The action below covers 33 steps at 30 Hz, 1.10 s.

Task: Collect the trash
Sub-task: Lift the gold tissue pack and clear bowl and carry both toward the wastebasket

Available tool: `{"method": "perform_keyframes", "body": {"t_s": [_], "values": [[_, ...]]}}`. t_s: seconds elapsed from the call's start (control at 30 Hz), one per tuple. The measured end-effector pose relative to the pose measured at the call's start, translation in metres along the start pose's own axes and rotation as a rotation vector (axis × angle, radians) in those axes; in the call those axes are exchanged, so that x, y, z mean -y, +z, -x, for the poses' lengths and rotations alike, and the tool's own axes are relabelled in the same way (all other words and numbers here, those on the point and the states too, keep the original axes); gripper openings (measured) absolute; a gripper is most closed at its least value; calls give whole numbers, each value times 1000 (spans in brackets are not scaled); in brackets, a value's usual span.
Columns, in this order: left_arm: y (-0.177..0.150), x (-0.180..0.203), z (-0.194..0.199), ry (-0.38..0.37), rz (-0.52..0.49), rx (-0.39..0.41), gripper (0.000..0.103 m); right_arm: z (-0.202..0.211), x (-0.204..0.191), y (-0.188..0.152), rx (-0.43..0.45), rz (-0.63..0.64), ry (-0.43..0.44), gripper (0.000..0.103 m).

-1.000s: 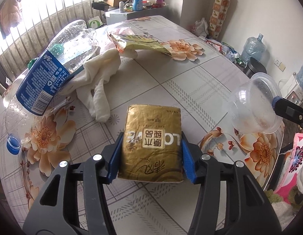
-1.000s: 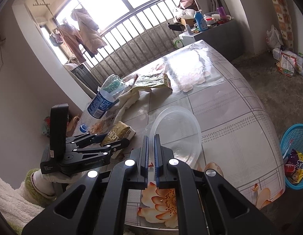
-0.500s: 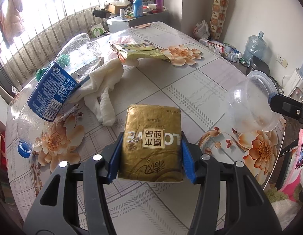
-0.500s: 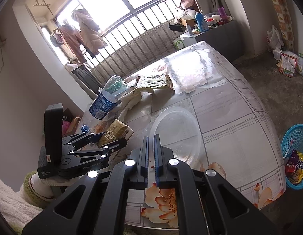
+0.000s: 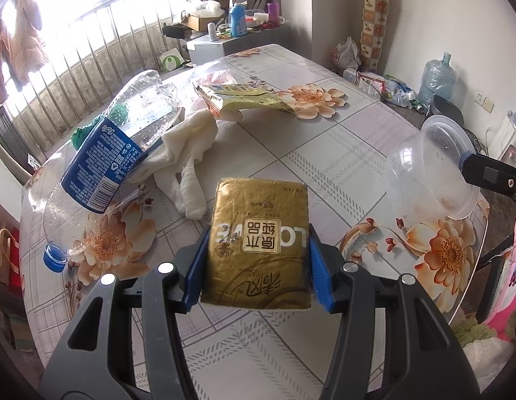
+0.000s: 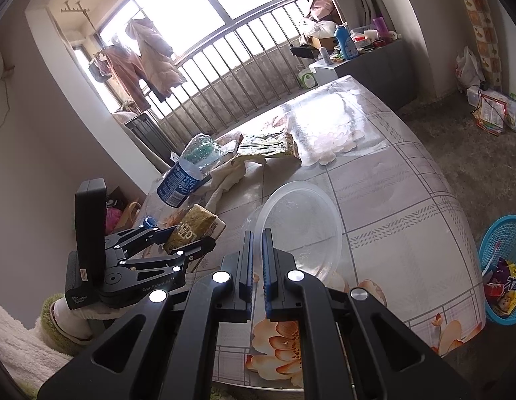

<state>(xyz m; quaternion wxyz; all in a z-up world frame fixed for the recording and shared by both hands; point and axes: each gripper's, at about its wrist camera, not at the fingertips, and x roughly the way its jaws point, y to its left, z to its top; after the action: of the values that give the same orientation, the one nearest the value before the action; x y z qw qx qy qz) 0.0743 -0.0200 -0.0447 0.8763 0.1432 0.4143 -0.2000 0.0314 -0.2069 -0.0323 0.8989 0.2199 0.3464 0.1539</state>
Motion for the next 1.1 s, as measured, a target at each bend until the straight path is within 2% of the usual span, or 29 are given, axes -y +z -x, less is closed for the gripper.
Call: {"method": "perform_keyframes", "body": {"t_s": [0.43, 0.77, 1.1], "values": [[0, 2, 10, 17, -15, 24, 51, 8, -2, 1, 24, 6, 4, 6], [-1, -4, 11, -24, 8, 26, 51, 12, -4, 1, 41, 6, -7, 6], [7, 9, 13, -35, -21, 35, 50, 19, 0, 1, 74, -6, -1, 6]]}}
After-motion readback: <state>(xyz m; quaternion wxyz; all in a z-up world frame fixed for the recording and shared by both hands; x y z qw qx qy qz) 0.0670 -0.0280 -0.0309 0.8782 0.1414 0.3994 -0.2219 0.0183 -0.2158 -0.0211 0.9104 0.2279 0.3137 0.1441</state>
